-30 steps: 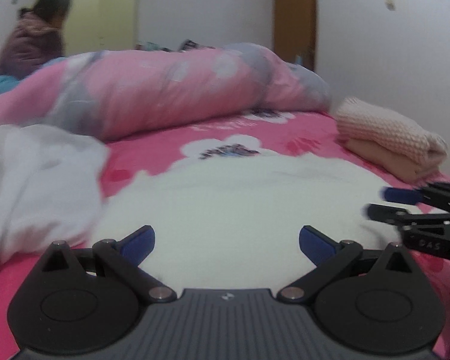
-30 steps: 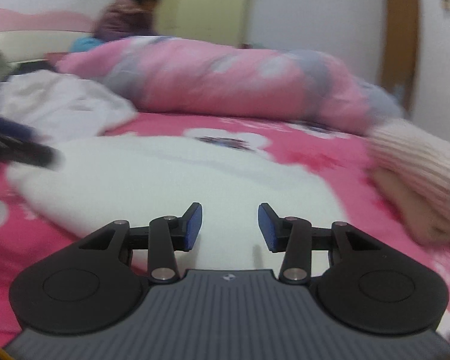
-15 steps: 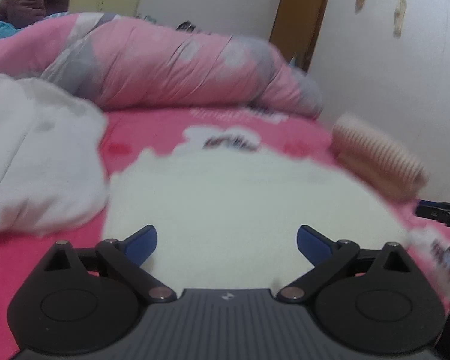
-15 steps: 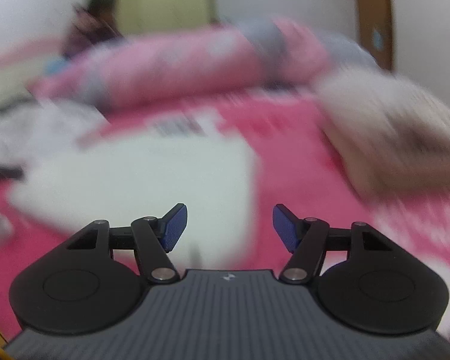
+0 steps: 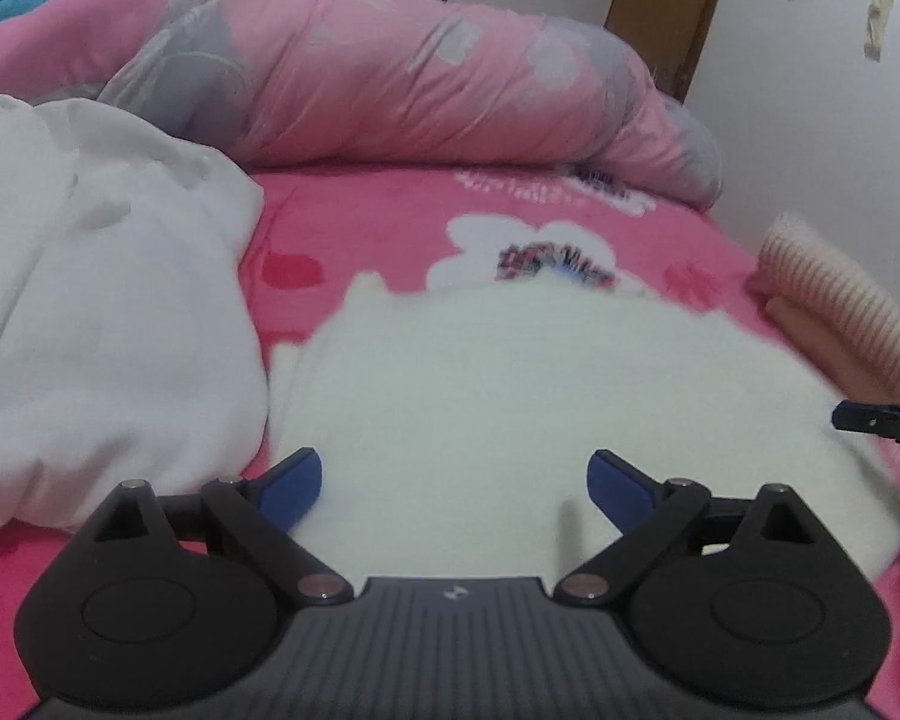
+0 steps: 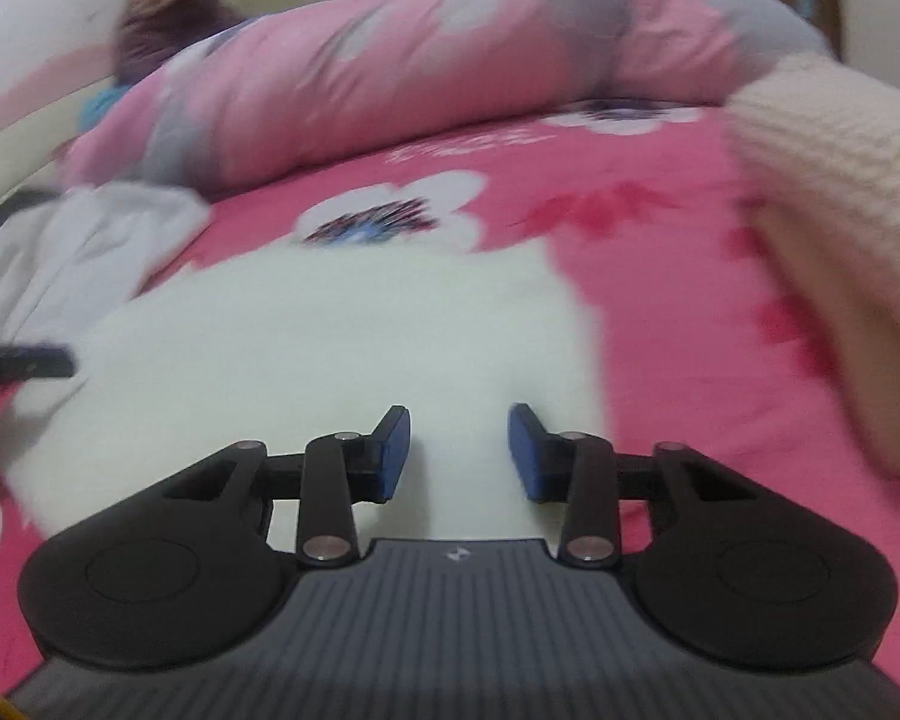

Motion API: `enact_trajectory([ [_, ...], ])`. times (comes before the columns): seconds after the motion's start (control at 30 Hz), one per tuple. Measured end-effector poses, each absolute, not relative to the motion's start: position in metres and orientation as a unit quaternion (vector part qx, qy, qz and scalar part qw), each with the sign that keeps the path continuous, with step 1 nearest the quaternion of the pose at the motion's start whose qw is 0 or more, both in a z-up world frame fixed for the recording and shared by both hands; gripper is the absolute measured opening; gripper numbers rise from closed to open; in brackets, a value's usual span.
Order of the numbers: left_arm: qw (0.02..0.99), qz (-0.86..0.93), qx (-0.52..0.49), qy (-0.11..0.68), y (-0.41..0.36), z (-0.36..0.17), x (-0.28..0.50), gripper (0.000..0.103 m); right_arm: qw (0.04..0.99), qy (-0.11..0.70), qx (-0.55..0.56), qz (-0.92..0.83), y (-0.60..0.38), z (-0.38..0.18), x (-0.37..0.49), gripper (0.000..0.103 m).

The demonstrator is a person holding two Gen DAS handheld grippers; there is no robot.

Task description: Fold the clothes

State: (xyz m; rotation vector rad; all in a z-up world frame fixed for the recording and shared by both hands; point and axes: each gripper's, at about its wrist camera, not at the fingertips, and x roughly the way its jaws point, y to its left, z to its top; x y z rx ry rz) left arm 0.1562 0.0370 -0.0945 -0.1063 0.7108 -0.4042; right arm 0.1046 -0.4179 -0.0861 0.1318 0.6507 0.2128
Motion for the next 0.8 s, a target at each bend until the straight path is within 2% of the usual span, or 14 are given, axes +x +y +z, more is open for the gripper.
enact_trajectory([
  [0.07, 0.916, -0.212, -0.056, 0.336, 0.029, -0.089, 0.165, 0.102, 0.944, 0.297, 0.080, 0.117, -0.404, -0.075, 0.116, 0.044],
  [0.17, 0.910, -0.190, -0.048, 0.365, 0.018, -0.101, 0.190, 0.102, 0.930, 0.298, 0.112, 0.184, -0.365, -0.076, 0.162, 0.045],
  [0.27, 0.912, -0.148, -0.019, 0.382, 0.021, -0.115, 0.192, 0.096, 0.912, 0.354, 0.114, 0.174, -0.340, -0.103, 0.202, 0.047],
  [0.37, 0.923, -0.135, -0.002, 0.362, 0.027, -0.105, 0.176, 0.103, 0.918, 0.365, 0.120, 0.094, -0.352, -0.116, 0.204, 0.043],
  [0.43, 0.924, -0.119, -0.019, 0.363, 0.036, -0.099, 0.165, 0.103, 0.929, 0.337, 0.143, 0.053, -0.364, -0.104, 0.181, 0.049],
  [0.53, 0.918, -0.127, -0.078, 0.368, 0.051, -0.093, 0.147, 0.103, 0.946, 0.299, 0.117, 0.038, -0.356, -0.085, 0.134, 0.056],
  [0.7, 0.910, -0.129, -0.108, 0.378, 0.060, -0.092, 0.117, 0.103, 0.949, 0.300, 0.058, 0.082, -0.311, -0.073, 0.076, 0.086],
  [0.8, 0.906, -0.127, -0.114, 0.386, 0.066, -0.094, 0.103, 0.103, 0.949, 0.296, 0.009, 0.105, -0.275, -0.072, 0.050, 0.089],
])
